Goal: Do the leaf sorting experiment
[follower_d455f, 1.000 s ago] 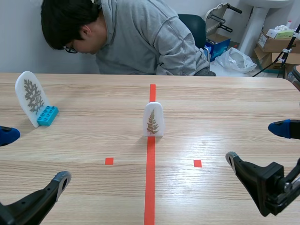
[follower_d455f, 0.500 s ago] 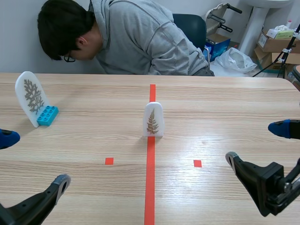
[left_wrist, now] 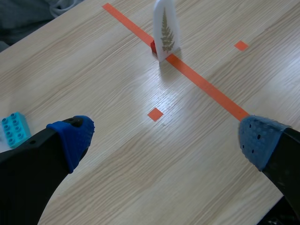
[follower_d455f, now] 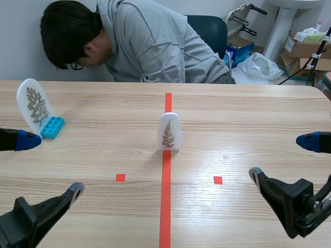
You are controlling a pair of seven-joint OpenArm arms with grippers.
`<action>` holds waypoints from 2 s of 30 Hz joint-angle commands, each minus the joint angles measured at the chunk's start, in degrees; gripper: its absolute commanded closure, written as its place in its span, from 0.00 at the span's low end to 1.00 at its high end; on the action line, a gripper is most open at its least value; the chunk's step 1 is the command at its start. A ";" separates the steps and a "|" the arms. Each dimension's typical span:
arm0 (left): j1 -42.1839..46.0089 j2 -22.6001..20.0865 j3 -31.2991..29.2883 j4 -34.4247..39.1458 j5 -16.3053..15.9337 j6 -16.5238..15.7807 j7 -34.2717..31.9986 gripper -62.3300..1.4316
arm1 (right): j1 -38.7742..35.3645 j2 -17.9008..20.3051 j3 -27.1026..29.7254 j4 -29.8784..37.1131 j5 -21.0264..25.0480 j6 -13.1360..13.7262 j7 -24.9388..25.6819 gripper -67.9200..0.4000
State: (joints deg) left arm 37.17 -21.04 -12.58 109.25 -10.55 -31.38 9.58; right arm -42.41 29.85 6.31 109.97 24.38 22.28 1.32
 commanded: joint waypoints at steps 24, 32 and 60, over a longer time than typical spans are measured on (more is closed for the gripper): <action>-63.08 6.32 43.41 -58.95 7.10 2.38 -7.06 0.00 | 0.66 -0.02 0.48 0.70 0.22 0.02 0.09 0.06; -68.65 12.87 45.51 -69.22 8.87 3.43 -7.43 0.00 | 0.66 -0.04 0.48 0.70 0.22 0.02 0.11 0.06; -68.28 17.88 45.51 -71.08 9.57 5.18 -7.65 0.43 | 0.68 -0.04 0.48 0.70 0.22 0.02 0.11 0.06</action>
State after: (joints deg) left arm -30.76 -3.51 32.97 36.99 -0.43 -26.15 2.76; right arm -42.41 29.85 6.31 109.97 24.38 22.28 0.75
